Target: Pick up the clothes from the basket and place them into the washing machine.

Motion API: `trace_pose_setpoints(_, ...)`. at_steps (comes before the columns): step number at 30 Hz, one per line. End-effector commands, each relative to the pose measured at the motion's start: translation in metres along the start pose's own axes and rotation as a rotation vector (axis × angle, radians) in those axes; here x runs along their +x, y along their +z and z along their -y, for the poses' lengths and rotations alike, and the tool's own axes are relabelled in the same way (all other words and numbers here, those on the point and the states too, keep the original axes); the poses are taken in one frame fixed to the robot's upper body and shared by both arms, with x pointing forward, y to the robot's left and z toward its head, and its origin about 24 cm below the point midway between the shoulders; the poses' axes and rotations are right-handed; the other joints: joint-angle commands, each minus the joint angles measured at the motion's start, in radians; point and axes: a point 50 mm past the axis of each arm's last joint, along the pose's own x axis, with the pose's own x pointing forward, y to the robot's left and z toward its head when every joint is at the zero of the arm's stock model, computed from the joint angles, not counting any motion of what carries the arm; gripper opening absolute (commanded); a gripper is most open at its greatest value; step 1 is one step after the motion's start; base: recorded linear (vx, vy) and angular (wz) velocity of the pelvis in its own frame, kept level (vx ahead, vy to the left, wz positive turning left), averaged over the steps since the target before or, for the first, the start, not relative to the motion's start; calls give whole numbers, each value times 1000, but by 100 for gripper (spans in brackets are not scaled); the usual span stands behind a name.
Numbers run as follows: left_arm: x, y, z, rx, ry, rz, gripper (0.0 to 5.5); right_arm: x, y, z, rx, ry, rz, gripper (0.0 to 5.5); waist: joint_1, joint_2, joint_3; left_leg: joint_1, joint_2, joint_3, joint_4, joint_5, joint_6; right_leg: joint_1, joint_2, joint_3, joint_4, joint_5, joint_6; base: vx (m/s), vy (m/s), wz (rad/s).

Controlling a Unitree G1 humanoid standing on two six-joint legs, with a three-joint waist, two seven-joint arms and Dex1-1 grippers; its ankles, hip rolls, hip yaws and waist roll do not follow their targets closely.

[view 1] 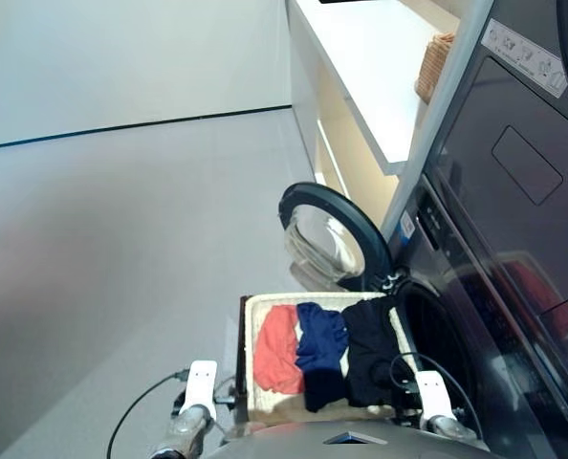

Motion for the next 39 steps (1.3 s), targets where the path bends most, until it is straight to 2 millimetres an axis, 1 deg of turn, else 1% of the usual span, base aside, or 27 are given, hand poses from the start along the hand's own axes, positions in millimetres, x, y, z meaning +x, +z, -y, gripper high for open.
trace_pose_setpoints(1, 16, 69, 12, -7, -35, 246, 550, 10, 66, -3, -50, 7, 227, 550, -2, -34, 70, -13, 39, 36, -4, 19, -39, -30, -57, -41, 35, 50, 47, -81, 4, 0)
trace_pose_setpoints(2, 16, 79, 15, -4, -41, 282, 550, 8, 82, -7, -50, 20, 297, 550, -6, -34, 84, -19, 41, 36, -4, 24, -38, -43, -57, -35, 42, 52, 46, -77, 1, 2)
trace_pose_setpoints(6, 13, 118, 29, 16, -68, 421, 550, -5, 134, -20, -51, 61, 518, 550, -10, -37, 138, -54, 46, 35, 5, 40, -36, -99, -49, -10, 75, 49, 43, -81, -6, -33)
trace_pose_setpoints(7, 12, 128, 32, 14, -78, 454, 550, -10, 147, -22, -54, 71, 576, 550, -11, -40, 158, -76, 49, 33, 31, 36, -35, -124, -48, -2, 93, 47, 42, -142, -32, -113)
trace_pose_setpoints(9, 10, 149, 37, 13, -81, 519, 550, -23, 178, -30, -48, 101, 706, 550, -14, -48, 206, -153, 59, 19, 112, 24, -36, -195, -42, 27, 154, 37, 33, -173, -40, -162)
trace_pose_setpoints(10, 9, 160, 41, 19, -80, 553, 550, -29, 191, -34, -33, 117, 761, 550, -15, -51, 224, -189, 64, 16, 147, 15, -37, -234, -39, 37, 189, 28, 32, -154, -29, -106)
trace_pose_setpoints(12, 5, 182, 48, 31, -85, 624, 550, -46, 219, -42, -36, 148, 890, 550, -17, -53, 254, -253, 74, 7, 210, -3, -37, -308, -34, 54, 269, 7, 29, -115, -18, -63)
trace_pose_setpoints(13, 5, 188, 51, 34, -85, 638, 550, -52, 226, -44, -38, 156, 929, 550, -19, -52, 260, -271, 76, 5, 226, -9, -39, -328, -32, 59, 287, 1, 27, -83, -29, -51)
trace_pose_setpoints(14, 6, 200, 59, 29, -75, 661, 550, -65, 246, -52, -40, 174, 1019, 550, -25, -55, 276, -310, 81, -2, 262, -22, -41, -370, -25, 69, 319, -5, 26, -76, -26, -32)
trace_pose_setpoints(15, 6, 207, 61, 24, -64, 678, 550, -74, 256, -55, -38, 181, 1073, 550, -28, -55, 287, -330, 86, -2, 281, -28, -42, -391, -25, 74, 336, -7, 25, -62, -28, -33)
trace_pose_setpoints(16, 6, 207, 61, 24, -64, 678, 550, -74, 256, -55, -38, 180, 1074, 550, -28, -55, 286, -334, 86, -3, 284, -29, -42, -394, -25, 75, 338, -8, 25, -103, -12, -33)
trace_pose_setpoints(17, 4, 222, 64, -7, -34, 715, 550, -93, 275, -61, -47, 197, 1182, 550, -37, -60, 311, -384, 93, -4, 323, -41, -43, -447, -20, 86, 377, -12, 25, -105, -13, -37)
trace_pose_setpoints(18, 4, 226, 64, -18, -20, 720, 550, -100, 281, -63, -46, 198, 1220, 550, -40, -61, 315, -405, 94, -4, 338, -46, -43, -472, -15, 91, 392, -18, 23, -104, -13, -43)
trace_pose_setpoints(19, 4, 226, 64, -18, -20, 720, 550, -100, 281, -63, -46, 198, 1220, 550, -40, -61, 313, -408, 94, -4, 340, -47, -43, -476, -15, 92, 394, -18, 23, -53, -6, -48)
trace_pose_setpoints(20, 6, 229, 63, -32, -1, 715, 550, -106, 286, -66, -50, 203, 1254, 550, -41, -65, 320, -430, 97, -4, 356, -52, -42, -498, -12, 98, 409, -20, 21, -109, -13, -39)
trace_pose_setpoints(21, 6, 241, 64, -64, 27, 729, 550, -122, 298, -72, -56, 227, 1333, 550, -46, -72, 342, -482, 99, -10, 397, -62, -43, -549, -9, 103, 445, -24, 18, -134, -29, -57)
trace_pose_setpoints(22, 6, 246, 62, -73, 47, 731, 550, -130, 301, -74, -46, 237, 1366, 550, -52, -77, 348, -509, 102, -13, 420, -68, -43, -571, -6, 106, 459, -28, 17, -106, -27, -43)
trace_pose_setpoints(23, 6, 246, 62, -74, 47, 732, 550, -130, 301, -74, -46, 237, 1366, 550, -52, -76, 346, -514, 103, -14, 423, -69, -43, -574, -6, 105, 461, -29, 17, -69, -26, 0)
trace_pose_setpoints(26, 4, 263, 58, -96, 105, 757, 550, -152, 313, -77, -64, 254, 1476, 550, -60, -82, 372, -597, 112, -26, 486, -87, -43, -651, -5, 109, 512, -37, 13, -88, -21, -34)
trace_pose_setpoints(27, 5, 267, 58, -92, 116, 759, 550, -155, 314, -78, -61, 257, 1487, 550, -62, -85, 376, -615, 113, -29, 497, -89, -44, -665, -3, 110, 517, -38, 11, -100, -28, -22)
trace_pose_setpoints(28, 5, 274, 55, -100, 158, 763, 550, -163, 319, -81, -54, 266, 1526, 550, -66, -88, 384, -655, 117, -39, 517, -91, -46, -703, -1, 109, 535, -41, 9, -66, -25, 2)
trace_pose_setpoints(29, 5, 274, 55, -100, 158, 763, 550, -163, 319, -81, -54, 266, 1526, 550, -66, -87, 383, -658, 118, -39, 518, -92, -46, -705, -1, 108, 536, -41, 9, -71, -24, 43)
trace_pose_setpoints(31, 5, 283, 51, -100, 193, 768, 550, -171, 323, -83, -44, 278, 1568, 550, -71, -91, 390, -694, 118, -44, 531, -92, -46, -740, 3, 111, 549, -43, 6, -27, -17, 35)
trace_pose_setpoints(33, 4, 288, 47, -73, 221, 778, 550, -176, 324, -84, -44, 290, 1587, 550, -73, -95, 395, -718, 118, -50, 547, -95, -47, -760, 7, 111, 560, -44, 3, 0, 0, 0)
trace_pose_setpoints(34, 5, 292, 41, -76, 244, 774, 550, -181, 326, -85, -33, 314, 1611, 550, -73, -100, 399, -744, 121, -56, 565, -98, -46, -788, 9, 112, 578, -47, 0, 0, 0, 0)
trace_pose_setpoints(35, 6, 293, 38, -85, 260, 764, 550, -185, 327, -86, -29, 327, 1623, 550, -74, -103, 401, -759, 124, -56, 573, -100, -46, -800, 11, 113, 585, -50, -1, 0, 0, 0)
trace_pose_setpoints(39, 6, 300, 32, -111, 287, 756, 550, -189, 329, -89, -31, 344, 1646, 550, -77, -109, 406, -789, 127, -62, 594, -108, -46, -828, 14, 114, 597, -53, -3, 0, 0, 0)
